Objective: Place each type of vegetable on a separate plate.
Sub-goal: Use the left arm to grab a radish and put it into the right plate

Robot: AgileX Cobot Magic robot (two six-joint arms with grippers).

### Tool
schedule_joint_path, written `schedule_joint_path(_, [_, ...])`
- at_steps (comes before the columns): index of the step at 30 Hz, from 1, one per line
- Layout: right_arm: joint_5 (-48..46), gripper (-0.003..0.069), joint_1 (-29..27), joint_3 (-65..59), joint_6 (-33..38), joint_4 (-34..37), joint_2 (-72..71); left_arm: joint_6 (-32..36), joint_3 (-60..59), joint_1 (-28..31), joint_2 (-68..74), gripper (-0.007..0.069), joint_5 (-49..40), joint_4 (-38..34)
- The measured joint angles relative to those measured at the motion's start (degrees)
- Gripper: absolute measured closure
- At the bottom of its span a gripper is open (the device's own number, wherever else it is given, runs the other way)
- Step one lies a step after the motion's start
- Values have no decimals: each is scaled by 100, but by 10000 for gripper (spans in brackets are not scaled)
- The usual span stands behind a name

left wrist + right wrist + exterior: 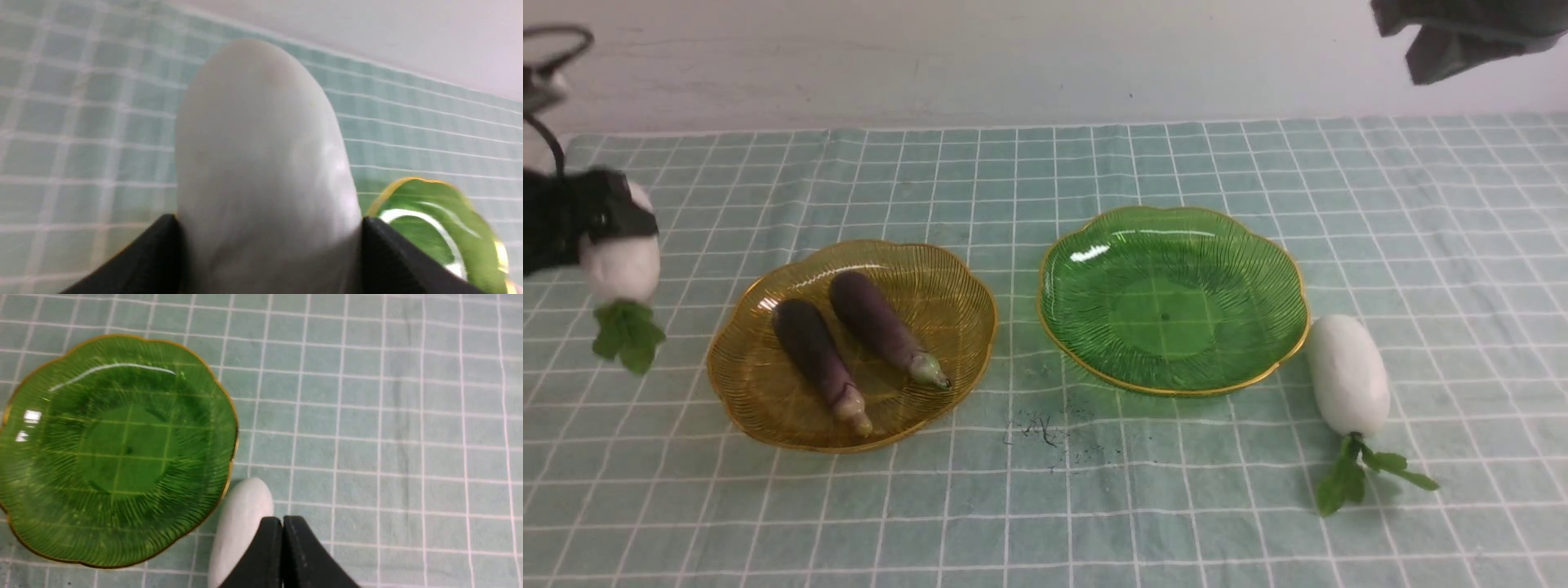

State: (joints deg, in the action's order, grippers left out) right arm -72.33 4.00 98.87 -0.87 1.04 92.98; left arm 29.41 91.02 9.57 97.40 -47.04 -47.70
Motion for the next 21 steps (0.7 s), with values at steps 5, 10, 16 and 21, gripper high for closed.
schedule_joint_path(5, [7, 610, -348, -733, 87, 406, 114, -403, 753, -1317, 336, 135, -60, 258])
schedule_joint_path(10, [60, 441, -360, -1449, 205, 701, 394, -994, 1341, -2701, 1289, 135, -35, 1268])
schedule_joint_path(16, [224, 160, -352, -1812, 322, 1165, 1097, -1456, 1755, -3460, 2473, 135, 361, 1837])
schedule_joint_path(21, [440, 67, -222, -1823, 482, 1362, 1497, -1494, 1859, -3598, 2885, 135, 696, 1844])
